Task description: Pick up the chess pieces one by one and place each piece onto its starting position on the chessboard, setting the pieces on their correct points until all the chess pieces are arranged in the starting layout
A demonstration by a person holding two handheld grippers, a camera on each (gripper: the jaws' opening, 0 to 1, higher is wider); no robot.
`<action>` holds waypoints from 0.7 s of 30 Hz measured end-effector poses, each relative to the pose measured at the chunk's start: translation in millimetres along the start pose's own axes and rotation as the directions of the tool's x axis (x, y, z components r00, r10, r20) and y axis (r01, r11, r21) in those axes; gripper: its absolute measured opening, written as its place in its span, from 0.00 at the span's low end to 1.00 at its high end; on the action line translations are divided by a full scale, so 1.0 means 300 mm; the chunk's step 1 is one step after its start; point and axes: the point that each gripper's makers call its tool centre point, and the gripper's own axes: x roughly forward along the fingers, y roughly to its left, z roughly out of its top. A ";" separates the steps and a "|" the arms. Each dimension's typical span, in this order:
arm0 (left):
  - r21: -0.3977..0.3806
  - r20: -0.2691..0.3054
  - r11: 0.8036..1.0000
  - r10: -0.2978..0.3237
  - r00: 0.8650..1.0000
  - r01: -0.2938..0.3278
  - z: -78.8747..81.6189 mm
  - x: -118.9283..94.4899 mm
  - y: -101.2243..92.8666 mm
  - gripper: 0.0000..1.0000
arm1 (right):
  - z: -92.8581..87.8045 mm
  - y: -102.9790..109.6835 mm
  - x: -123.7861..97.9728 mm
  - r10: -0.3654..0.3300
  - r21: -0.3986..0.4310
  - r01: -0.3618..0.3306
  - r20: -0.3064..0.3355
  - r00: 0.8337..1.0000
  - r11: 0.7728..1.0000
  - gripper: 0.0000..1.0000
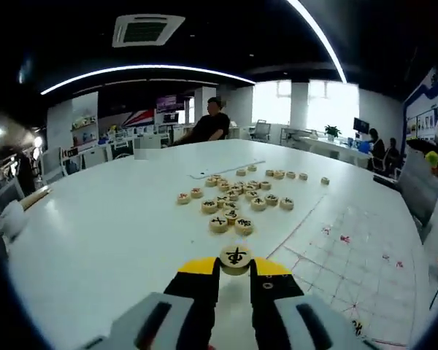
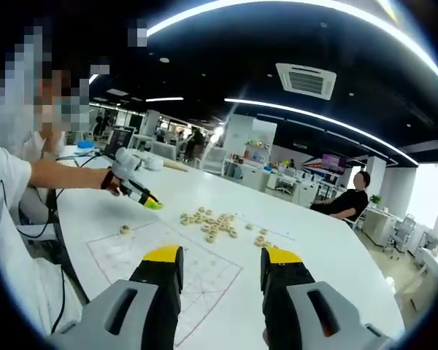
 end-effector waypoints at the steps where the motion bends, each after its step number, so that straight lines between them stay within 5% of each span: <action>1: -0.003 -0.009 1.000 -0.005 1.000 0.005 -0.014 0.009 -0.007 0.19 | 0.000 -0.001 -0.001 -0.001 0.000 0.001 0.001 1.000 1.000 0.43; 21: 0.043 -0.044 0.999 -0.024 0.999 0.026 -0.073 0.047 -0.041 0.21 | -0.003 -0.013 -0.010 -0.017 -0.003 0.017 -0.002 1.000 1.000 0.42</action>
